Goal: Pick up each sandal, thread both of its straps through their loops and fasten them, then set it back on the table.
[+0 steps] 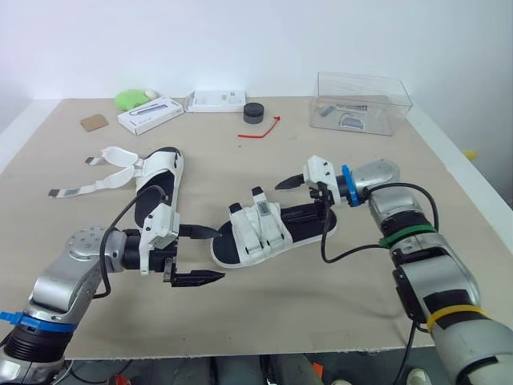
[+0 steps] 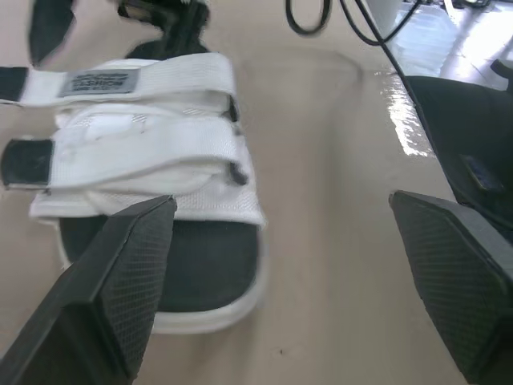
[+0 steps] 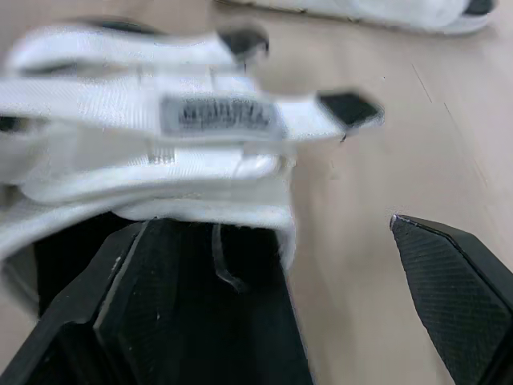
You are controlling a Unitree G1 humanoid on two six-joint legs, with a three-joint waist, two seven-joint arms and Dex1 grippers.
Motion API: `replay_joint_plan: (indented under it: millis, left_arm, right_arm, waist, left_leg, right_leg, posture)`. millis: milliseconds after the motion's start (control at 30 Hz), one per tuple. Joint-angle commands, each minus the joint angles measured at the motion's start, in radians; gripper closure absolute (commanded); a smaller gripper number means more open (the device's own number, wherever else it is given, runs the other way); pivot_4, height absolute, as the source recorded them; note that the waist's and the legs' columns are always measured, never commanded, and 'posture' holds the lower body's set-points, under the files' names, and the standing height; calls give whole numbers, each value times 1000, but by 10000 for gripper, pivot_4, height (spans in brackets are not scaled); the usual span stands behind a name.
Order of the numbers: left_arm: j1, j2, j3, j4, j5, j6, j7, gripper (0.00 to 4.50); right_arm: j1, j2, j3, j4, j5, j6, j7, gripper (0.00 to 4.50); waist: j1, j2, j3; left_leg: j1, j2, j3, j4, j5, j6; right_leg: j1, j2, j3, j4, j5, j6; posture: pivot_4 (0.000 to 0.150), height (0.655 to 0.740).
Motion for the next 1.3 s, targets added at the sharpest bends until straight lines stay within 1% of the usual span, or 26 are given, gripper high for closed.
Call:
replay_joint_plan:
  millis: [33, 67, 100, 133, 200, 233, 267, 333, 400, 433, 600, 700, 767, 833, 900, 967, 1033, 1100, 1133, 1233, 1267, 1300]
  left_arm:
    - [16, -22, 31, -54, 5, -44, 51, 765]
    - [25, -26, 29, -60, 12, -54, 60, 126]
    - [34, -30, 27, -65, 18, -64, 70, 0]
    - [42, -33, 24, -69, 24, -71, 79, 0]
    - [51, -36, 21, -71, 31, -82, 91, 0]
    - [54, -37, 19, -71, 34, -85, 95, 0]
    - [55, -38, 18, -71, 36, -88, 99, 0]
    - [54, -38, 15, -68, 39, -91, 105, 0]
    - [48, -38, 13, -48, 46, -102, 101, 0]
    - [42, -38, 11, -36, 47, -107, 97, 0]
    - [9, -42, -3, 11, 55, -121, 84, 0]
    - [-8, -49, -10, 37, 60, -130, 81, 0]
    - [-27, -67, -15, 59, 71, -145, 95, 0]
    - [-42, -90, -17, 74, 81, -156, 115, 0]
    - [-48, -111, -20, 79, 93, -166, 131, 0]
    - [-45, -123, -21, 77, 98, -173, 137, 0]
    - [-44, -144, -32, 70, 100, -176, 149, 0]
    - [-43, -157, -40, 62, 102, -174, 155, 0]
    - [-42, -161, -42, 59, 104, -172, 155, 0]
    - [-47, -171, -58, 54, 112, -176, 161, 0]
    - [-51, -175, -63, 55, 114, -176, 161, 0]
    - [-55, -177, -65, 60, 115, -178, 160, 0]
  right_arm:
    - [-43, 34, -25, 28, 5, 13, 21, 0]
    - [-38, 39, -26, 29, 6, 10, 31, 2512]
    - [-35, 43, -31, 31, 10, 25, 37, 6984]
    - [-31, 48, -36, 30, 16, 44, 41, 8369]
    - [-21, 52, -44, 19, 25, 70, 54, 19115]
    - [-15, 52, -46, 9, 28, 76, 61, 20831]
    - [-10, 52, -51, -2, 33, 99, 67, 26669]
    - [-4, 52, -62, -19, 42, 135, 69, 34645]
    - [10, 48, -81, -54, 61, 188, 69, 43850]
    - [22, 43, -88, -78, 67, 204, 68, 44630]
    - [63, 12, -136, -190, 108, 317, 7, 44630]
    - [84, -18, -200, -291, 162, 487, -67, 44630]
    - [106, -38, -287, -372, 213, 620, -194, 44630]
    - [133, -41, -371, -445, 242, 726, -358, 44630]
    - [177, -22, -448, -537, 257, 804, -534, 44630]
    - [216, 1, -497, -623, 269, 860, -660, 44630]
    - [294, 64, -552, -768, 239, 906, -876, 44630]
    - [347, 117, -575, -869, 207, 949, -1039, 44630]
    - [362, 132, -575, -897, 197, 965, -1091, 44630]
    - [398, 232, -609, -986, 187, 998, -1282, 44630]
    - [395, 282, -653, -994, 205, 1001, -1361, 44630]
    - [399, 292, -660, -990, 190, 976, -1401, 44630]
  waist:
    - [0, 0, 0]
    - [0, 0, 0]
    - [0, 0, 0]
    - [0, 0, 0]
    - [-2, 0, 0]
    - [-2, 0, 0]
    - [-2, 1, 0]
    - [-2, 1, 0]
    - [-2, 1, 0]
    - [-2, 1, 0]
    - [-1, 1, 1]
    - [-1, 1, 1]
    - [0, 1, 1]
    - [2, 1, 1]
    - [5, 1, 1]
    - [6, 1, 1]
    - [6, 1, 0]
    - [6, 1, 0]
    - [6, 1, 0]
    - [3, 1, 1]
    - [3, 1, 1]
    - [2, 1, 1]
  left_leg:
    - [0, 0, 0, 0, 0, -1]
    - [0, 0, 0, 0, 0, -1]
    - [0, 0, -1, 0, -1, -1]
    - [0, 0, -1, 0, -1, -1]
    - [0, 0, -1, 0, -1, -2]
    - [0, 0, -1, 0, -1, -2]
    - [0, 0, -1, 0, -1, -2]
    - [0, 0, -1, 0, 0, -2]
    - [0, 0, -1, 0, 0, -2]
    - [0, 0, -1, 0, 0, -2]
    - [0, 0, -2, 0, 0, -2]
    - [-1, 0, -1, 0, 0, -2]
    - [-1, 0, -1, 0, 0, -2]
    - [-1, 0, -2, 0, 0, -2]
    - [-2, -1, -2, 0, 0, -2]
    - [-2, -1, -2, 0, 0, -2]
    - [-2, -1, -2, -1, -1, -2]
    - [-3, 0, -2, -2, -1, -3]
    - [-3, 0, -2, -2, 0, -3]
    - [-4, -1, -2, -2, 1, -6]
    - [-4, -1, -2, -2, 1, -6]
    - [-4, -1, -2, -2, 1, -6]
  right_leg:
    - [0, 0, 0, 0, 0, 0]
    - [0, -1, 0, 0, 0, 0]
    - [0, -1, -2, 0, 0, 0]
    - [0, -1, -2, 0, 0, 0]
    - [0, -1, -2, 0, 0, 0]
    - [0, 0, -2, 0, 0, 0]
    - [0, 0, -2, 0, 0, 0]
    - [0, 0, -2, 1, 0, 0]
    - [0, 0, -2, 1, 0, 0]
    - [0, 0, -2, 1, 0, 0]
    - [0, 0, -2, 1, 0, 0]
    - [0, -1, -2, 1, 0, 0]
    - [0, -1, -2, 0, 0, 0]
    - [0, -2, -2, 0, 0, 0]
    - [-1, -2, -2, 0, 0, 0]
    - [-1, -1, -2, 0, 0, 0]
    - [-1, -1, -2, 0, 0, 0]
    - [-2, 0, -2, 0, 0, 1]
    - [-2, 0, -1, 0, 0, 1]
    - [-3, 0, -1, 1, 0, 1]
    - [-3, 0, 0, 0, 0, 2]
    - [-3, 0, 0, 1, 0, 2]
  posture:
    - [1500, 7400]
    - [1500, 7400]
    - [1500, 7400]
    - [1500, 7400]
    - [1500, 7400]
    - [1500, 7400]
    - [1500, 7400]
    - [1500, 7400]
    - [1500, 7400]
    - [1500, 7400]
    - [1500, 7400]
    - [1500, 7400]
    - [1500, 7400]
    - [1500, 7400]
    - [1500, 7400]
    - [1500, 7400]
    - [1500, 7400]
    - [1500, 7400]
    - [1500, 7400]
    - [1500, 7400]
    - [1500, 7400]
    - [1500, 7400]
